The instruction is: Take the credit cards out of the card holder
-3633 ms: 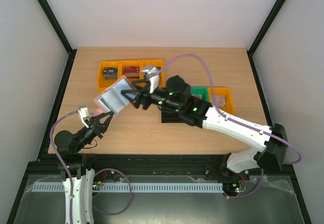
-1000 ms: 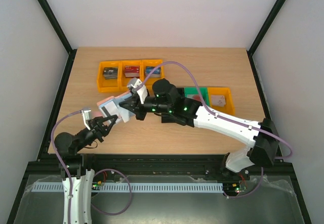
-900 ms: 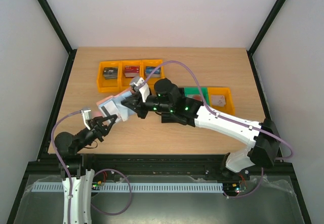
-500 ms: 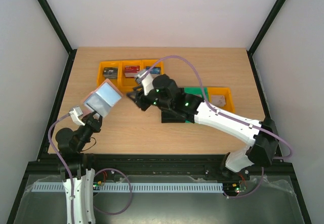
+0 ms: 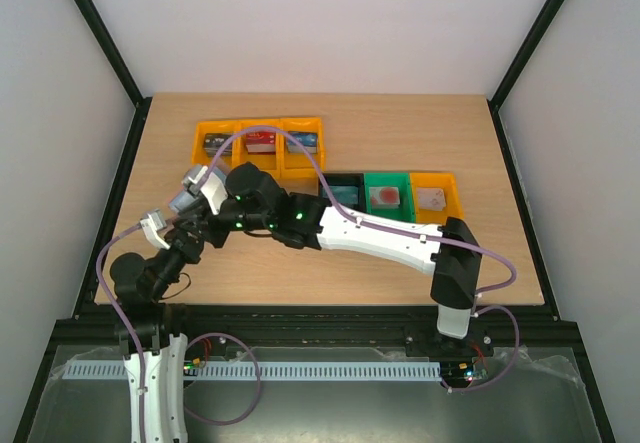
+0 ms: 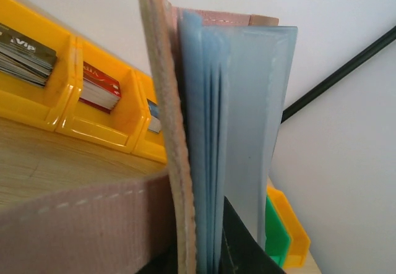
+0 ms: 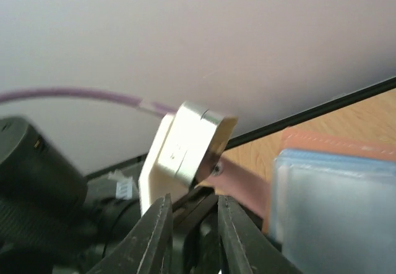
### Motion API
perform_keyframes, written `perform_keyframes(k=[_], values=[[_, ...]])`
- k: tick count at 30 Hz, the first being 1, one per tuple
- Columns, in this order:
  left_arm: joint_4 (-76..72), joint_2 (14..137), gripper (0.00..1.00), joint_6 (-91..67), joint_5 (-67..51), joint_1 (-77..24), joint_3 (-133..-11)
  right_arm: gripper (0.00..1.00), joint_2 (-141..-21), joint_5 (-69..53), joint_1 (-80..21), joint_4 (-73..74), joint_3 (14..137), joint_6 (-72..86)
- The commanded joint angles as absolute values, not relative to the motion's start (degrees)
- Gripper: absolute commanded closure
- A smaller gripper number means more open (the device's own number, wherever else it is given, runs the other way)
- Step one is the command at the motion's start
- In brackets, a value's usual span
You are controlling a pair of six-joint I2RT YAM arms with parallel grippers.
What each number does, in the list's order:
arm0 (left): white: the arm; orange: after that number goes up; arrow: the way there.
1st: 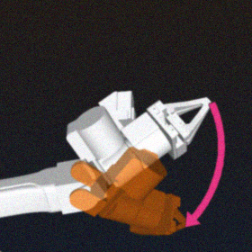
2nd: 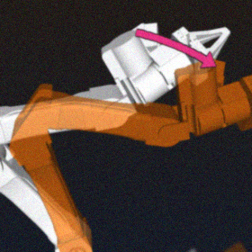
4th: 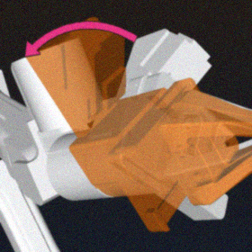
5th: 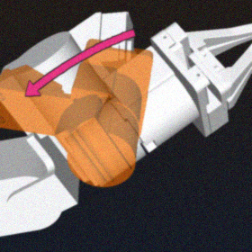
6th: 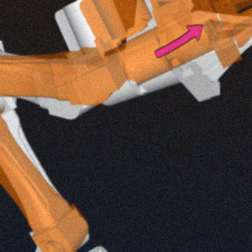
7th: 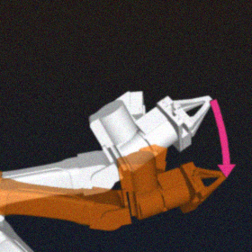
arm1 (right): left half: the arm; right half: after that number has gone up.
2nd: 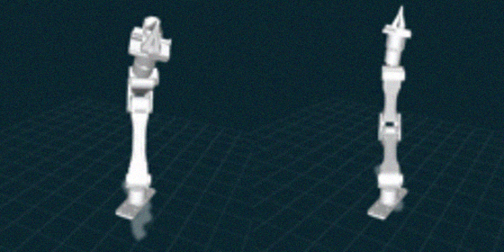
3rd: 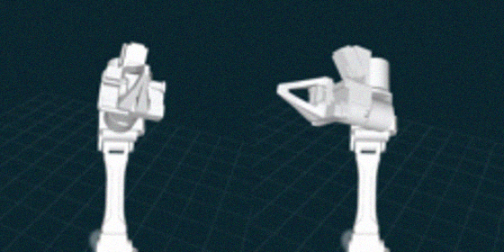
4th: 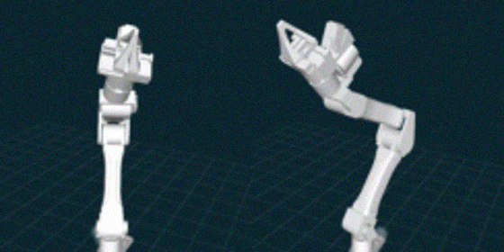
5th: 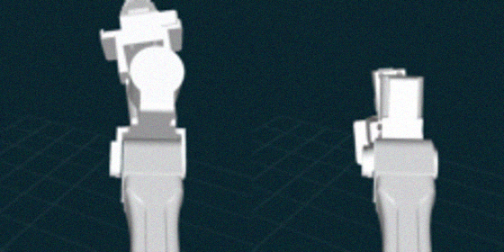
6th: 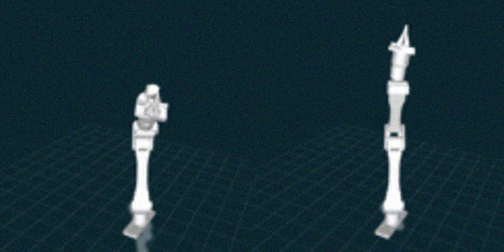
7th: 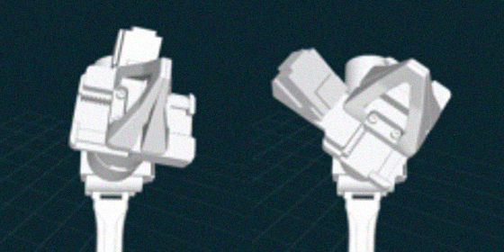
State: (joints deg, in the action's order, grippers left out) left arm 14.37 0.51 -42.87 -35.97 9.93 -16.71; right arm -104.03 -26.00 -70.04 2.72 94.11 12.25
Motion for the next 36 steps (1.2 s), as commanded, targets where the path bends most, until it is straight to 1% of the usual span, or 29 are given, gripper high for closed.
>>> perform_keyframes(k=[1,5,10,13,20,28,30,32,36], values=[[10.98,-0.53,0.98,-43.29,-38.76,9.75,-16.8,0.8,-106.18,-20.78,-69.53,-1.51,98.21,17.94],[10.47,-0.53,0.98,-43.52,-39.58,9.62,-16.61,0.86,-108.65,-17.85,-69.15,-0.2,100.2,20.58],[10.28,-0.53,0.98,-43.51,-39.9,9.67,-16.71,0.88,-111.97,-17.45,-67.69,2.3,102.57,23.25],[10.37,-0.53,0.98,-43.47,-39.89,9.67,-16.77,0.91,-113.22,-15.24,-66.4,6.66,104.55,24.45],[10.32,-0.53,0.98,-42.94,-39.2,9.67,-16.97,0.92,-109.06,-6.24,-63.18,7.91,96.31,23.9],[11.03,-0.4,0.98,-41.7,-39.27,9.67,-17.77,0.91,-105.95,-6.36,-61.97,9.75,90.96,17.54],[12.69,0.07,0.98,-39.21,-38.66,9.67,-20.15,0.91,-105.02,-6.77,-61.96,9.67,89.8,16.66],[16.48,2.62,0.98,-33.37,-39.02,9.66,-25.65,0.9,-103.99,-7.35,-61.97,9.73,88.7,15.77],[27.23,10.59,0.98,-15.59,-38.66,9.41,-39.69,0.9,-101.47,-4.99,-61.69,9.76,86.5,14.77]])
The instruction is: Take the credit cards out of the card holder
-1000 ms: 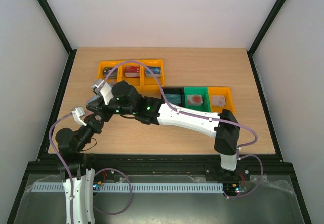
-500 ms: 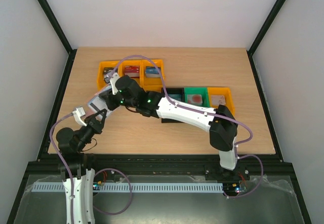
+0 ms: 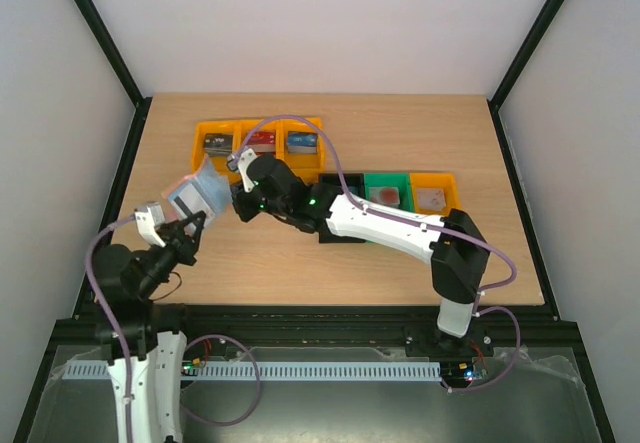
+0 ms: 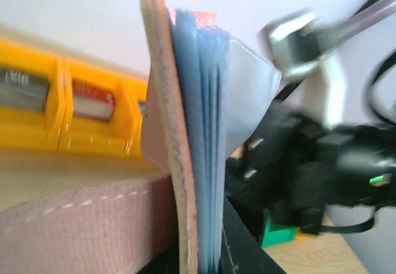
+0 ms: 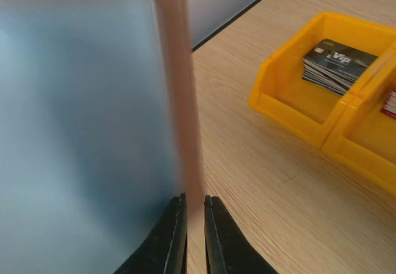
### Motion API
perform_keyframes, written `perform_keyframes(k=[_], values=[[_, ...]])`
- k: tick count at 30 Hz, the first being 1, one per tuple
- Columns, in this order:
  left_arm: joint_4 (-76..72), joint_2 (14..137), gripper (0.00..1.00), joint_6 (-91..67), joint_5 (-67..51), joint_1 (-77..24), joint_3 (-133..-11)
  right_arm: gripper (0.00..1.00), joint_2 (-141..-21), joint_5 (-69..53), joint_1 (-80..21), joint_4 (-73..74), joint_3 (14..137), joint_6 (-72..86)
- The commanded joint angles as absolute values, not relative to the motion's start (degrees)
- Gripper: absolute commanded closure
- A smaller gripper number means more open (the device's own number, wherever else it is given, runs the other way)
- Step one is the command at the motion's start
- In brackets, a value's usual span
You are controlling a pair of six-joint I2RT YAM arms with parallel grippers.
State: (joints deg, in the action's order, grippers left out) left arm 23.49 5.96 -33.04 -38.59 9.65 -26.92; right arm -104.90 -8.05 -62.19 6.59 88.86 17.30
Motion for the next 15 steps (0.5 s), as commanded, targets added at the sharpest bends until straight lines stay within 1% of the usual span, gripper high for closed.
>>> perform_keyframes(k=[1,2,5,8,12,14,15], values=[[30.34,12.38,0.98,-13.55,-36.39,9.29,-42.46,0.9,-100.65,-4.52,-61.58,9.57,85.82,14.65],[32.07,13.86,0.98,-13.69,-34.65,9.04,-44.55,0.9,-99.65,-3.92,-61.43,9.34,84.94,14.48],[37.08,21.15,0.98,-7.46,-39.19,8.19,-50.89,0.89,-96.22,-2.31,-61.18,8.44,81.62,13.69],[37.56,24.53,0.98,-2.43,-30.65,7.89,-56.82,0.89,-91.58,-1.02,-61.01,7.84,77.71,12.84],[41.91,30.54,0.98,6.06,-26.38,7.65,-63.72,0.87,-83.89,-1.69,-60.81,5.93,71.4,10.73],[46.16,35.49,0.98,8.99,-20.78,7.57,-67.28,0.87,-80.63,-6.32,-60.82,4.55,68.53,8.43],[48.39,37.83,0.98,10.37,-17.43,7.56,-68.86,0.85,-79.22,-10.93,-60.79,3.95,66.9,6.66]])
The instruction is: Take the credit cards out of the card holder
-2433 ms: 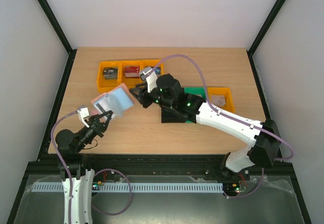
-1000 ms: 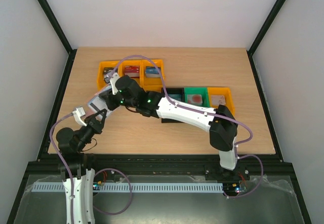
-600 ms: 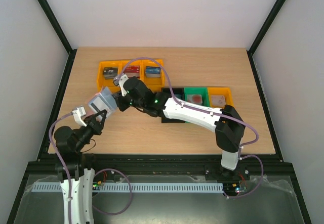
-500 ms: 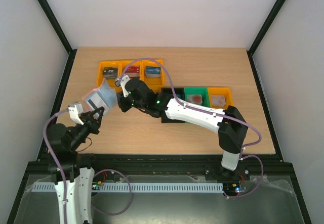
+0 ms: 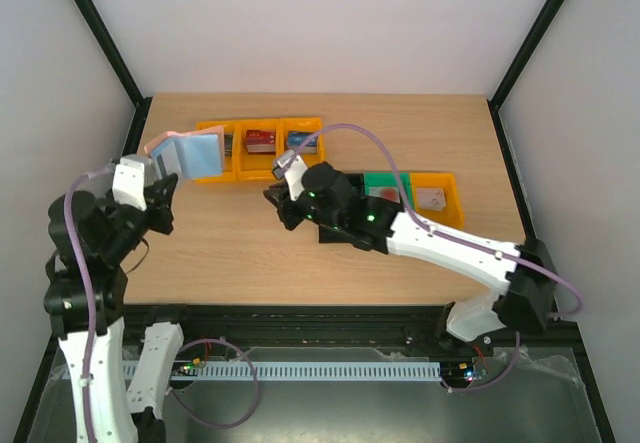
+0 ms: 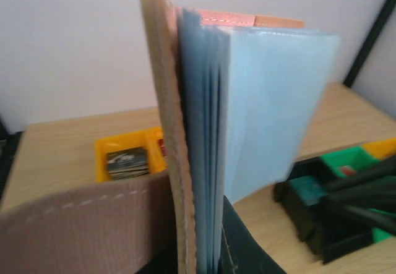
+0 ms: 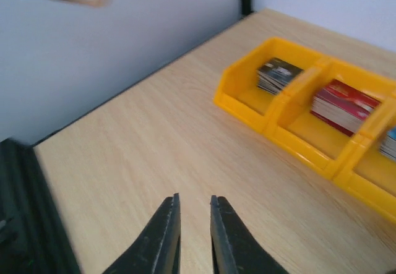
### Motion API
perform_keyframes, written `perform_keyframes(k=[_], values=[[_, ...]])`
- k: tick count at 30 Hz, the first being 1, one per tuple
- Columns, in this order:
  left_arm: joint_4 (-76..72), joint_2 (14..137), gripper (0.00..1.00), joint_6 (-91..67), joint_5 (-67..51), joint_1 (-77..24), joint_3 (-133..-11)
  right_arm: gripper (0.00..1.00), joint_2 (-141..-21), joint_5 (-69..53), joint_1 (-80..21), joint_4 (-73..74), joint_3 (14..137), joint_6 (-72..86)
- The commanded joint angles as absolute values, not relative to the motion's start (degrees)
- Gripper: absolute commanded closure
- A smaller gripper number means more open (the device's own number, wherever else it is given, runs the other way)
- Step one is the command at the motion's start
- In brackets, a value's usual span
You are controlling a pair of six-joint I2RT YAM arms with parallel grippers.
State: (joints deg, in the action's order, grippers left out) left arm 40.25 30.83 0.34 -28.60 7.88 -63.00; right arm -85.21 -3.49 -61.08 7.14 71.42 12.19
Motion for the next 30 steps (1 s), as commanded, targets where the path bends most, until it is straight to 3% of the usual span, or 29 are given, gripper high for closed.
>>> perform_keyframes(k=[1,4,7,13,24,30], values=[[50.38,40.35,0.98,11.9,-14.09,7.51,-70.64,0.83,-78.23,-17.05,-60.86,3.42,66.13,4.45],[55.03,45.43,0.98,14.08,-7.71,7.56,-74.91,0.79,-76.67,-31.49,-60.85,-0.66,65.22,2.91],[56.49,45.56,0.98,14.41,-10.66,7.51,-77.0,0.78,-77.76,-36.16,-60.89,-7.09,66.24,5.68],[54.34,36.39,0.98,15.57,-44.4,7.56,-76.06,0.8,-82.61,-41.53,-60.88,-17.63,72.11,14.88],[40.0,25.81,0.98,2.97,-70.13,11.14,-67.19,0.84,-81.2,-36.41,-60.89,-17.05,74.06,17.63],[32.89,23.73,0.98,-6.34,-71.54,12.86,-63.45,0.84,-76.96,-31.57,-60.82,-10.8,72.09,13.55]])
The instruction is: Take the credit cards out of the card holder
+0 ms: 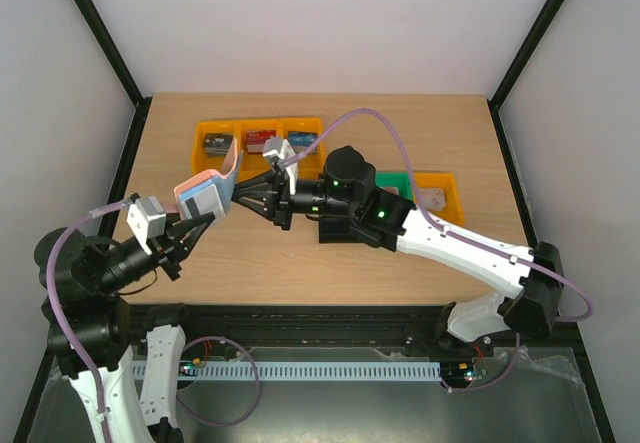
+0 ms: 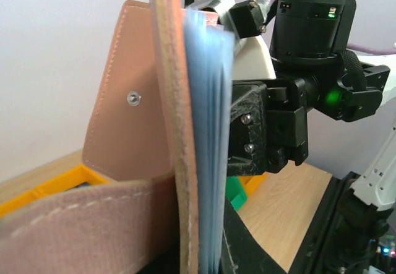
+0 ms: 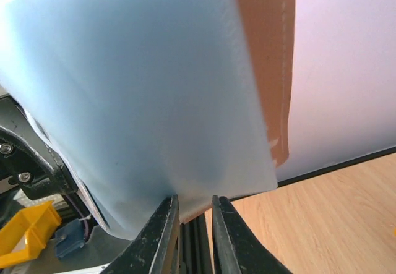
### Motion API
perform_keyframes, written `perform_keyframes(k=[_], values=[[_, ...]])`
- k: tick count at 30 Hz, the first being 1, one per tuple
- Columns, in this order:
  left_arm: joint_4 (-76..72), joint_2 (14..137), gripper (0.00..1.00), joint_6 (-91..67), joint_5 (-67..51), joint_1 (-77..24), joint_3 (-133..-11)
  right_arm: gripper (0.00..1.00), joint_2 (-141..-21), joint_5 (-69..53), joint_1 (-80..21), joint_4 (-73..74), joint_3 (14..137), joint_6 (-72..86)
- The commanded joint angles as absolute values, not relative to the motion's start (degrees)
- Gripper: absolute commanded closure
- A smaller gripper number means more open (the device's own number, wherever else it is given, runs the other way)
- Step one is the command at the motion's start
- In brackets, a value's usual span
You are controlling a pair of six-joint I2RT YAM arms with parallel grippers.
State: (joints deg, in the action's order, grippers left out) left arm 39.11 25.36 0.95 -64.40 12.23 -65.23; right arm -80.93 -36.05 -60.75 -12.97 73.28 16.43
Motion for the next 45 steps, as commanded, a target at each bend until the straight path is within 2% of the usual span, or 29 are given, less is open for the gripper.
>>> perform_keyframes(k=[1,8,12,15,32,45], values=[[32.53,23.32,0.98,-7.29,-70.26,12.95,-62.95,0.84,-76.11,-31.06,-60.77,-9.98,71.4,12.93],[36.22,23.77,0.98,-10.38,-54.03,13.62,-60.02,0.83,-69.53,-29.1,-60.83,-3.18,66.28,8.46],[38.66,24.7,0.98,-11.68,-44.13,13.6,-58.97,0.81,-67.25,-35.49,-60.81,-1.85,64.45,7.68],[39.73,24.87,0.98,-11.64,-41.5,13.66,-58.33,0.8,-66.71,-38.28,-60.87,-4.29,63.45,9.82],[39.46,25.18,0.98,-12.91,-52.75,14.58,-57.85,0.84,-80.3,-40.08,-60.87,-18.13,73.43,26.63],[33.65,23.67,0.98,-13.37,-67.85,15.74,-58.23,0.89,-87.69,-35.74,-60.54,-13.36,81.19,25.22]])
